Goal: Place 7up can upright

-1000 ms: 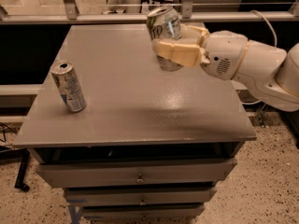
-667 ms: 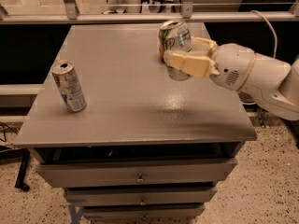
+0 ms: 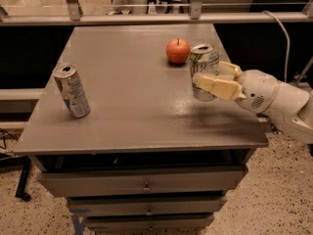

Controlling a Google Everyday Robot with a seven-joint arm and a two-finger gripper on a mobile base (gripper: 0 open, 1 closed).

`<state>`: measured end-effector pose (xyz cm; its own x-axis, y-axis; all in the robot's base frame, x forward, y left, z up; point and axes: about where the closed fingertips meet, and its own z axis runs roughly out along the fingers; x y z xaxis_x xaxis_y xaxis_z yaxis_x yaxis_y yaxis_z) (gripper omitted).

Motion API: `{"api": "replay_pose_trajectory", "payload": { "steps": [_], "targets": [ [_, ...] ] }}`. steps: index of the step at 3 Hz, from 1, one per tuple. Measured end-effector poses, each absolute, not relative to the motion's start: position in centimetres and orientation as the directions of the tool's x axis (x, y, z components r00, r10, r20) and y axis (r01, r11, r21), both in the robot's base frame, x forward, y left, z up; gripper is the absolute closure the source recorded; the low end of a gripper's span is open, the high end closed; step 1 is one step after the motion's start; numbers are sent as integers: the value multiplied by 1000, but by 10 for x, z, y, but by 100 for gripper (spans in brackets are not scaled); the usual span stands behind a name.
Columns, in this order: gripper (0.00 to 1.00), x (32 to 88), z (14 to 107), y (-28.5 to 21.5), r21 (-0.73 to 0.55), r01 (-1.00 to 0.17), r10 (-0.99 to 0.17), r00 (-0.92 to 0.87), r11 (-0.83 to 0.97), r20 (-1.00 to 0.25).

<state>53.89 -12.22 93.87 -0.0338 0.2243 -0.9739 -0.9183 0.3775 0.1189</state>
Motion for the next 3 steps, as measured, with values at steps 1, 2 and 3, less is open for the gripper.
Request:
{"api": "replay_pose_trajectory", "payload": {
  "steps": [1, 2, 3],
  "targets": [
    [100, 539, 922, -139, 136, -927, 256, -45, 350, -966],
    [100, 540, 909, -152, 148, -934, 290, -50, 326, -956],
    [100, 540, 901, -161, 133, -946, 314, -35, 297, -949]
  ]
}}
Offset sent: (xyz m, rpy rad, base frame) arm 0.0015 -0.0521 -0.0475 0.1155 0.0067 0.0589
